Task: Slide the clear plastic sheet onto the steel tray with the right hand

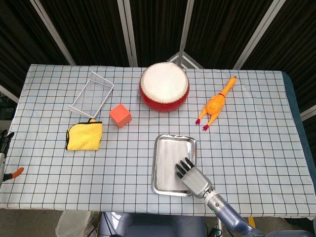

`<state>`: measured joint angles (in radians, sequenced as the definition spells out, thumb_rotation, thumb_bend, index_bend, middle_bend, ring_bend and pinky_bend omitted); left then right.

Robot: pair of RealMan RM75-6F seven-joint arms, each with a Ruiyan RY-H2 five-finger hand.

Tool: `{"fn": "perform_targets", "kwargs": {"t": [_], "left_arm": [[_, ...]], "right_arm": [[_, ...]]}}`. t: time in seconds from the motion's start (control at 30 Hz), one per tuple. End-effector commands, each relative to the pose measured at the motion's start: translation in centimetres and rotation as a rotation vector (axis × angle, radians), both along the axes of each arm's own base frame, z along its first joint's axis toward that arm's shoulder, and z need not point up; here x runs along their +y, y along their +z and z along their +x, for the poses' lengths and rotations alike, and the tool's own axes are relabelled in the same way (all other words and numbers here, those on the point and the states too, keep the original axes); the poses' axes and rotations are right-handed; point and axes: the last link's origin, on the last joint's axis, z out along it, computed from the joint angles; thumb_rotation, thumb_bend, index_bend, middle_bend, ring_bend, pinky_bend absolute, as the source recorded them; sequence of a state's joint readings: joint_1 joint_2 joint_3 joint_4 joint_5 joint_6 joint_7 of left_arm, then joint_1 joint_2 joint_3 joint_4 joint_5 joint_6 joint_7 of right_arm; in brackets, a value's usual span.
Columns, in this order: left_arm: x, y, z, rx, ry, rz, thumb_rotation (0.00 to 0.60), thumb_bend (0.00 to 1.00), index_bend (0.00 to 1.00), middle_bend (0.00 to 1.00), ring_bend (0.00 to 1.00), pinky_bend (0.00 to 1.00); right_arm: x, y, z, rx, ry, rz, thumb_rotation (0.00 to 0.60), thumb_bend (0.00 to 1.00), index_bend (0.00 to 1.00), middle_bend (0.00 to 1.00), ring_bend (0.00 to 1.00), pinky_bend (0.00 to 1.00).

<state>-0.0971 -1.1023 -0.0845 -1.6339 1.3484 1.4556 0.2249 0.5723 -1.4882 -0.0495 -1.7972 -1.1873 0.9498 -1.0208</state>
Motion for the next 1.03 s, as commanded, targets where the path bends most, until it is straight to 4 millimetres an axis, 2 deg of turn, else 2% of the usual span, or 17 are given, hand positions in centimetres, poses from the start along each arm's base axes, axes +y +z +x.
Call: {"fn": "perform_targets", "kwargs": {"t": [0.03, 0.13, 0.43, 0.53, 0.6, 0.67, 0.77, 0.9, 0.93, 1.03], "left_arm": [[0.0, 0.0, 0.0, 0.000, -0.001, 0.001, 0.600, 0.00, 0.00, 0.00, 0.00, 0.00], [0.0, 0.0, 0.0, -0.001, -0.002, 0.002, 0.600, 0.00, 0.00, 0.00, 0.00, 0.00], [0.0, 0.1, 0.1, -0.008, -0.008, 0.010, 0.600, 0.00, 0.00, 0.00, 0.00, 0.00], [-0.1, 0.1, 0.1, -0.016, -0.012, 0.012, 0.600, 0.00, 0.00, 0.00, 0.00, 0.00], [-0.1, 0.1, 0.1, -0.021, -0.018, 0.012, 0.600, 0.00, 0.00, 0.00, 0.00, 0.00], [-0.2, 0.2, 0.2, -0.027, -0.026, 0.012, 0.600, 0.00, 0.00, 0.00, 0.00, 0.00], [-0.4, 0.1, 0.4, -0.048, -0.050, 0.014, 0.600, 0.00, 0.00, 0.00, 0.00, 0.00], [-0.8, 0.0, 0.9, -0.071, -0.104, 0.021, 0.600, 0.00, 0.00, 0.00, 0.00, 0.00], [-1.0, -0.1, 1.0, -0.072, -0.120, 0.021, 0.600, 0.00, 0.00, 0.00, 0.00, 0.00], [-1.1, -0.3, 1.1, -0.070, -0.134, 0.020, 0.600, 0.00, 0.00, 0.00, 0.00, 0.00]], "right_arm": [[-0.2, 0.1, 0.3, -0.012, 0.003, -0.014, 0.600, 1.00, 0.21, 0.07, 0.00, 0.00], [-0.5, 0.4, 0.8, -0.034, 0.015, -0.043, 0.600, 1.00, 0.16, 0.05, 0.00, 0.00], [-1.4, 2.4, 1.7, -0.057, 0.063, -0.139, 0.600, 1.00, 0.13, 0.03, 0.00, 0.00], [-2.0, 5.0, 1.4, -0.056, 0.059, -0.232, 0.600, 0.98, 0.09, 0.02, 0.00, 0.00], [-2.2, 6.8, 0.9, -0.077, 0.032, -0.291, 0.600, 0.88, 0.05, 0.00, 0.00, 0.00], [-1.9, 8.7, -0.2, -0.105, -0.010, -0.349, 0.600, 0.70, 0.01, 0.00, 0.00, 0.00], [-0.7, 11.8, -2.7, -0.144, -0.074, -0.443, 0.600, 0.52, 0.00, 0.00, 0.00, 0.00], [2.2, 15.6, -7.3, -0.219, -0.180, -0.568, 0.600, 0.43, 0.00, 0.00, 0.00, 0.00], [3.7, 17.0, -9.6, -0.265, -0.270, -0.616, 0.600, 0.42, 0.00, 0.00, 0.00, 0.00], [5.2, 18.3, -11.9, -0.328, -0.322, -0.651, 0.600, 0.42, 0.00, 0.00, 0.00, 0.00]]}}
